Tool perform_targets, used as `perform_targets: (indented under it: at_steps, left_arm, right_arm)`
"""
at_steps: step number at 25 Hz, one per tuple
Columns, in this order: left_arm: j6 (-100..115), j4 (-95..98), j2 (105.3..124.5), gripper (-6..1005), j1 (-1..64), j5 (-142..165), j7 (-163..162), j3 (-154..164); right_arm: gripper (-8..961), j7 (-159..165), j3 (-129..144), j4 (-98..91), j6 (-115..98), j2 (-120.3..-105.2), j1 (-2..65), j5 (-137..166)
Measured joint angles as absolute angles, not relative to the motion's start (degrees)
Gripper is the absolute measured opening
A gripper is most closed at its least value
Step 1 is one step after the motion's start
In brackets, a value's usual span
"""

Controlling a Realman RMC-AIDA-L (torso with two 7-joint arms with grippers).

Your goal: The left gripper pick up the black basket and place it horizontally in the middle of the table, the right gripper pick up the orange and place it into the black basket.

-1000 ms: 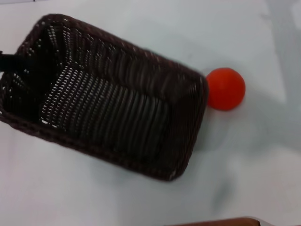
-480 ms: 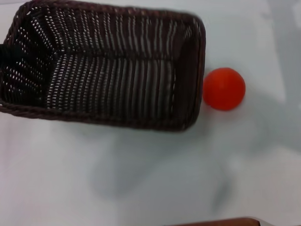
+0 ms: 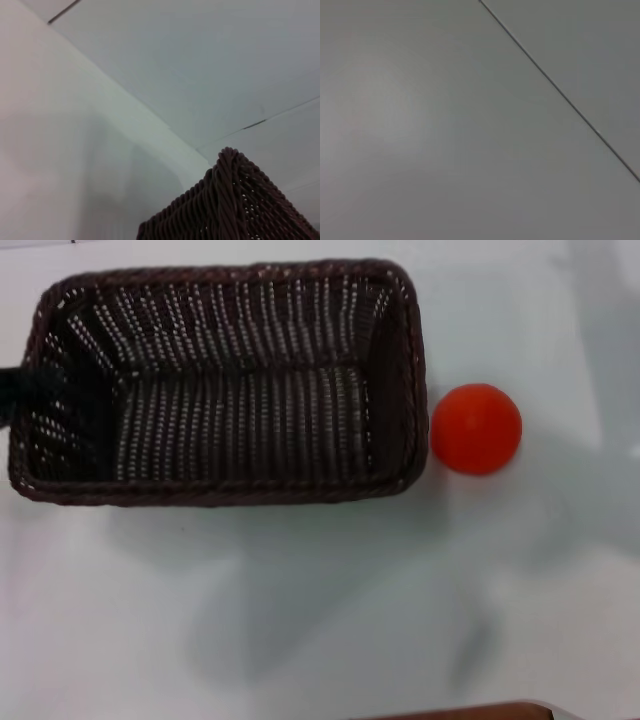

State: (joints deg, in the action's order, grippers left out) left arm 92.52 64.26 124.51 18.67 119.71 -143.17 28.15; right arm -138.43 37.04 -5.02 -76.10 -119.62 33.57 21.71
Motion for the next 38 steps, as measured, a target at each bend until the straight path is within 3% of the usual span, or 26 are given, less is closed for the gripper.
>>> perform_targets:
  at_steps: [17,25,35,38]
  left_arm:
    - [88.0,57.8,124.37,184,17.5,118.2,-142.2,30.9]
    - [88.1,57.7,124.16,548,17.4,118.5,-142.4,30.4]
    - [87.2,57.3,123.79,549,18.3,111.5,-124.8,21.1]
    - [87.2,53.4,123.92,549,18.3,102.6,-112.3,19.3]
  right_arm:
    - [885,-138.4,37.1,-6.4,-73.0,-119.65,34.8,21.7]
    - [884,-138.4,37.1,-6.4,-72.3,-119.62,34.8,21.7]
    - [885,-128.0,44.1,-13.8,-65.1,-118.53,32.4,30.2]
    - [885,-119.6,47.4,-18.6,-61.4,-116.81,31.3,38.8]
